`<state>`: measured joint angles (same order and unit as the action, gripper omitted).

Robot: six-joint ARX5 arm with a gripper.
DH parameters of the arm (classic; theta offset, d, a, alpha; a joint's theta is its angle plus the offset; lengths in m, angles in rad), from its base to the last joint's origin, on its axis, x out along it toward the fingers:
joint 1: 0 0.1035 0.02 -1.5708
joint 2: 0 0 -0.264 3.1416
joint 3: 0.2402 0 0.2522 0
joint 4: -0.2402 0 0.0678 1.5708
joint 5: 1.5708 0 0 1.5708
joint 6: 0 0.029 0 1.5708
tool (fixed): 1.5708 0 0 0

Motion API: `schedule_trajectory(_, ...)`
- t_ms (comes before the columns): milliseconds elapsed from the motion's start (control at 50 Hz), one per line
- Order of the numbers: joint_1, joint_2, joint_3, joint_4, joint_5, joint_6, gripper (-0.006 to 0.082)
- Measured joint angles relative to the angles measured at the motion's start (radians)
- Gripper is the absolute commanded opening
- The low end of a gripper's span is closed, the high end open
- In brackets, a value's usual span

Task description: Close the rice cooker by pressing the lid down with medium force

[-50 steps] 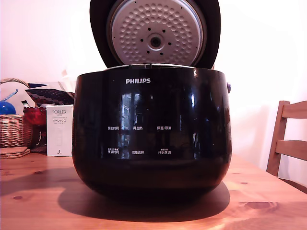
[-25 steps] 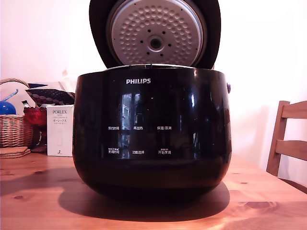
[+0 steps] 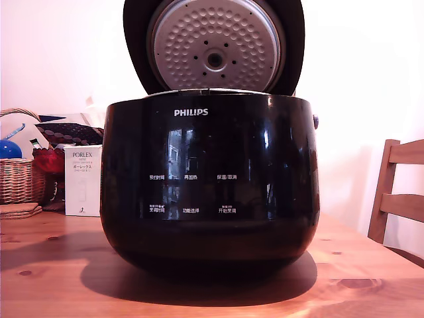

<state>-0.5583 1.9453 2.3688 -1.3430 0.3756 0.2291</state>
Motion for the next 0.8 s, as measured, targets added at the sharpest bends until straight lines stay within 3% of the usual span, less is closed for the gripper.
schedule_trajectory(180,0.000,-0.006,-0.016,0.034,0.001,-0.013,-0.0021)
schedule_trajectory(440,0.000,-0.107,-0.223,0.121,0.001,-0.017,-0.0021)
schedule_trajectory(800,0.000,-0.257,-0.410,0.199,0.000,-0.043,-0.0021)
